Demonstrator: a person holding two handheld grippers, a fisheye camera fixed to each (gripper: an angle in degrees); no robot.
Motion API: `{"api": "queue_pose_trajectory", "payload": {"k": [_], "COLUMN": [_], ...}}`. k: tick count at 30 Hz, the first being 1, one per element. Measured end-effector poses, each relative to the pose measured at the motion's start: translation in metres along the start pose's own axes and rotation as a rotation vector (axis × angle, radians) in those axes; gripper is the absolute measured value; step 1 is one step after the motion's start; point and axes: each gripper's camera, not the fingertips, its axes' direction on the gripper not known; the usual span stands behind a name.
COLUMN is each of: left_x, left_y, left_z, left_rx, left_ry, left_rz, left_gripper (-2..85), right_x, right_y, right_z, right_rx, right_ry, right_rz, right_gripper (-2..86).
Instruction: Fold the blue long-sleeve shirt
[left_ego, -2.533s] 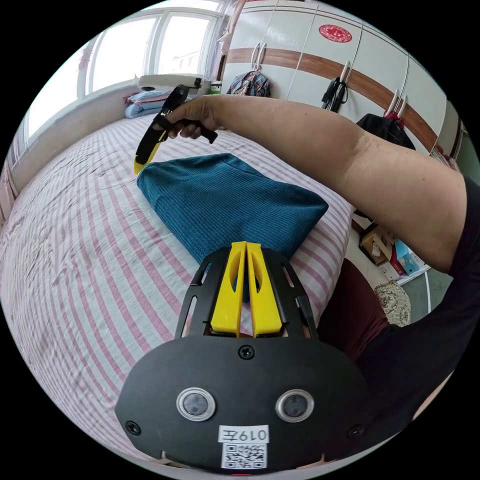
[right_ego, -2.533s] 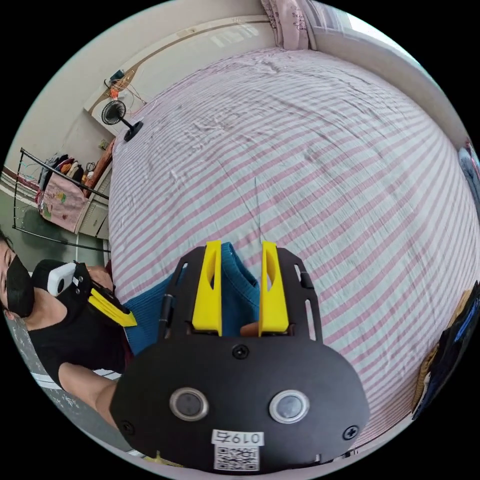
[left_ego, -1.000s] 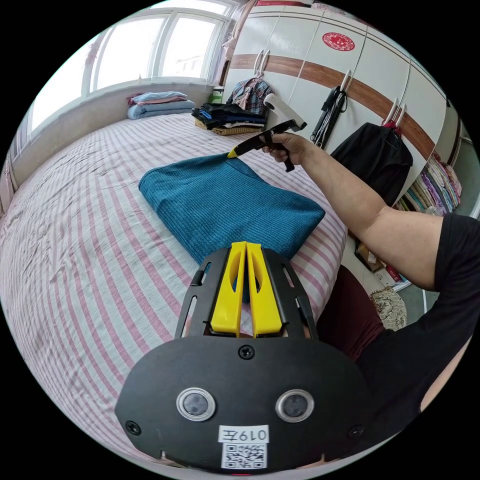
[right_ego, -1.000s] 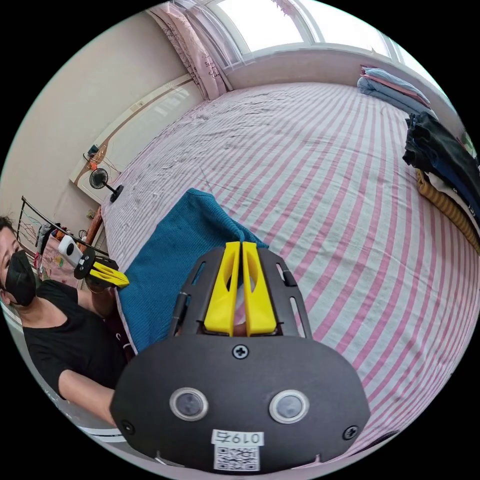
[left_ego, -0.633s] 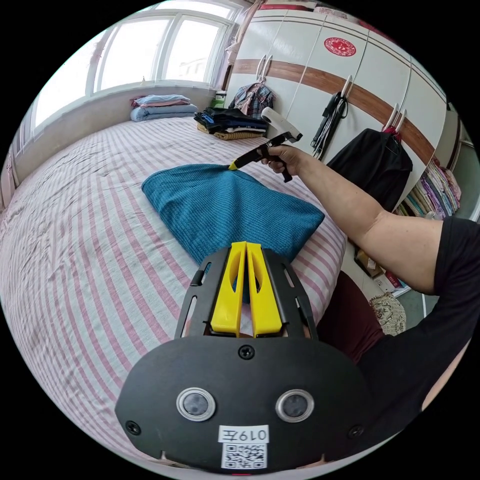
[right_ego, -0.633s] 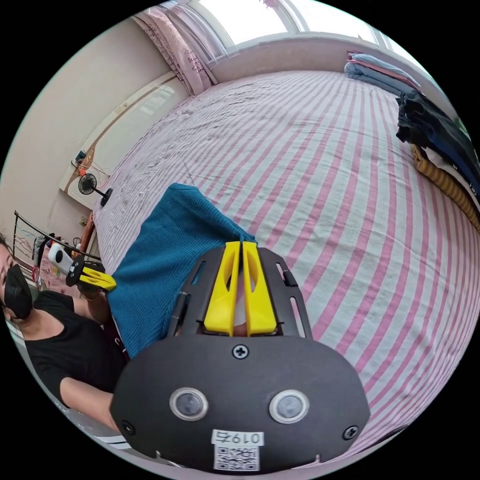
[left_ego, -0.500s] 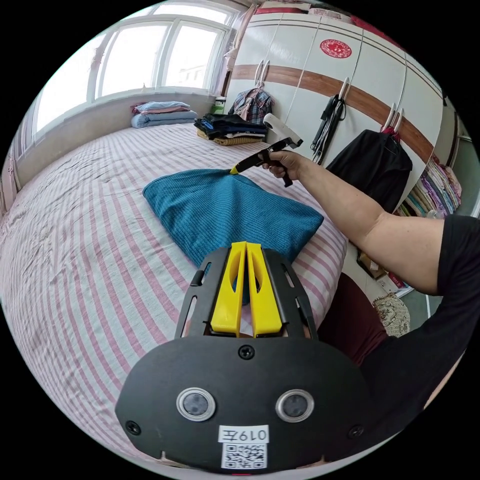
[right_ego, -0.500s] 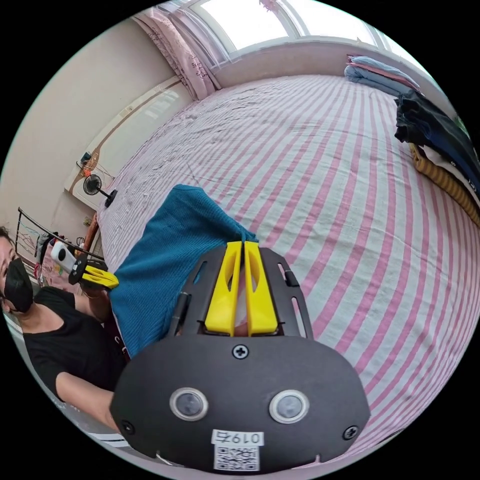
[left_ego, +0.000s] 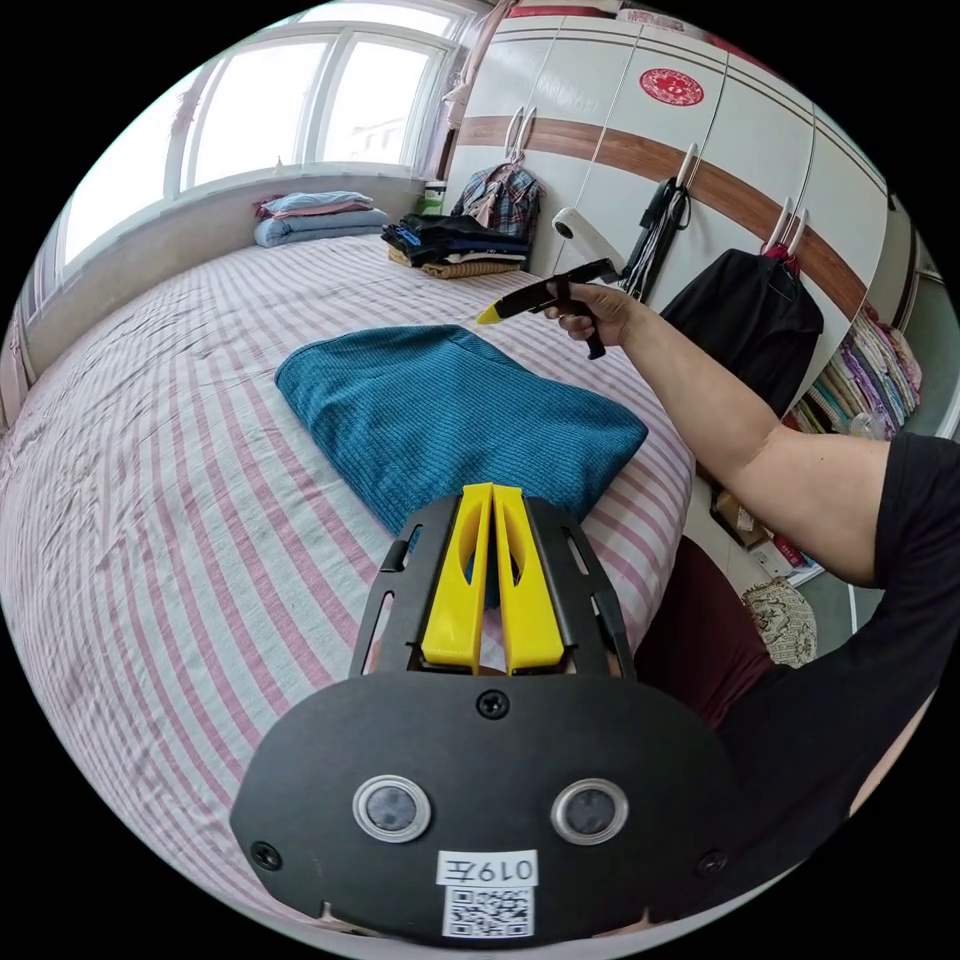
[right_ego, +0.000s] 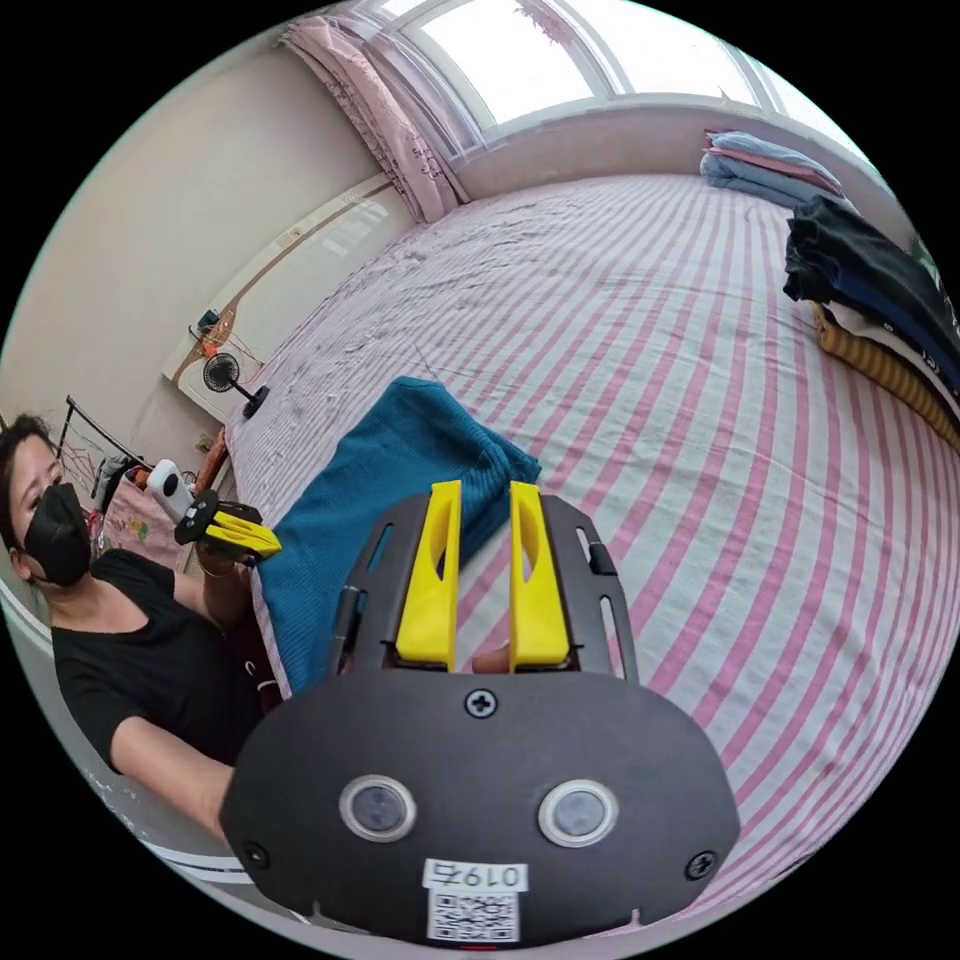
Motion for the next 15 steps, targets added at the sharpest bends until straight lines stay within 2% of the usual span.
{"api": "queue_pose_trajectory", "payload": {"k": [8, 11, 15], "left_x": [-0.008, -0.006, -0.005], "left_y": [0.014, 0.018, 0.022], "left_z": [-0.012, -0.011, 0.003], "left_rx": [0.093, 0.096, 0.027], "left_ry": [0.058, 0.046, 0.051], "left_rz": [-0.025, -0.018, -0.014], "left_gripper": [1.0, 1.0, 1.0], "right_x": [-0.145, -0.19, -0.255], "right_y": [0.074, 0.104, 0.132], "right_z": [-0.025, -0.037, -0.042], "right_rx": [0.166, 0.276, 0.326], "right_ry": [0.104, 0.079, 0.102], "right_rz": [-0.247, -0.262, -0.299], "right_gripper": [-0.3, -0.8, -0.9]}}
